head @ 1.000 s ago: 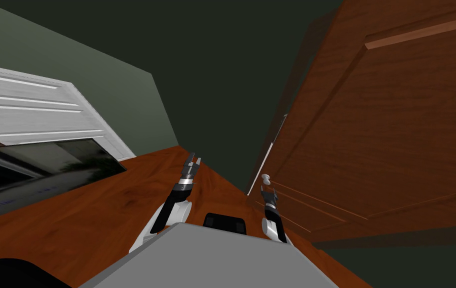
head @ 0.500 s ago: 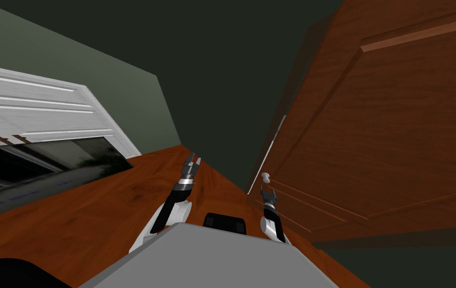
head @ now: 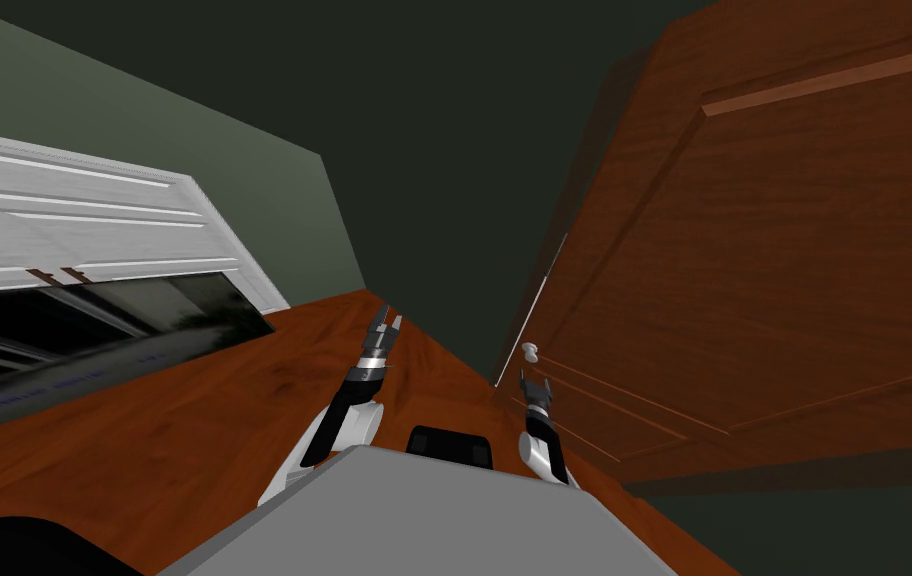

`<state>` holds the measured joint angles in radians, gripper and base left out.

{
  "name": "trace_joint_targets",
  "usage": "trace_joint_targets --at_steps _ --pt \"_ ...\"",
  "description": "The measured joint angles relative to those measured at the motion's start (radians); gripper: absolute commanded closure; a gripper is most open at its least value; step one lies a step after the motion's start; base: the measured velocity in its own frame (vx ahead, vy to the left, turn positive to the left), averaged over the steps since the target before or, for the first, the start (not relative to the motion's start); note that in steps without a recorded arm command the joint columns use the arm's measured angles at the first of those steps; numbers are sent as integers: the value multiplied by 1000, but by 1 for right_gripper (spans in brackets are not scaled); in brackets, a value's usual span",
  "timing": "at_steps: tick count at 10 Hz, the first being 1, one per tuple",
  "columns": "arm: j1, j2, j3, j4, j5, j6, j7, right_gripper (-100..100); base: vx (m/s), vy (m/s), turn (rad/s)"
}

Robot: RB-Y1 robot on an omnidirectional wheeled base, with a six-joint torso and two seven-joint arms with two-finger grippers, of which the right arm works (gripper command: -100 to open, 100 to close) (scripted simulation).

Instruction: Pull the door open

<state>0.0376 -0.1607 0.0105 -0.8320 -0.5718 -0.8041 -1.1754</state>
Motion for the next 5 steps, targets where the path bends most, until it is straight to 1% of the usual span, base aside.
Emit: trace_joint_targets --at_steps 3,4,5 --pt "1 3 12 -7 -30 3 -70 -100 -55 -8 32" --pt "0 4 15 -8 -39 3 -90 -100 -22 -1 5" --pt "0 5 16 -8 -40 3 -94 -100 137 3 96"
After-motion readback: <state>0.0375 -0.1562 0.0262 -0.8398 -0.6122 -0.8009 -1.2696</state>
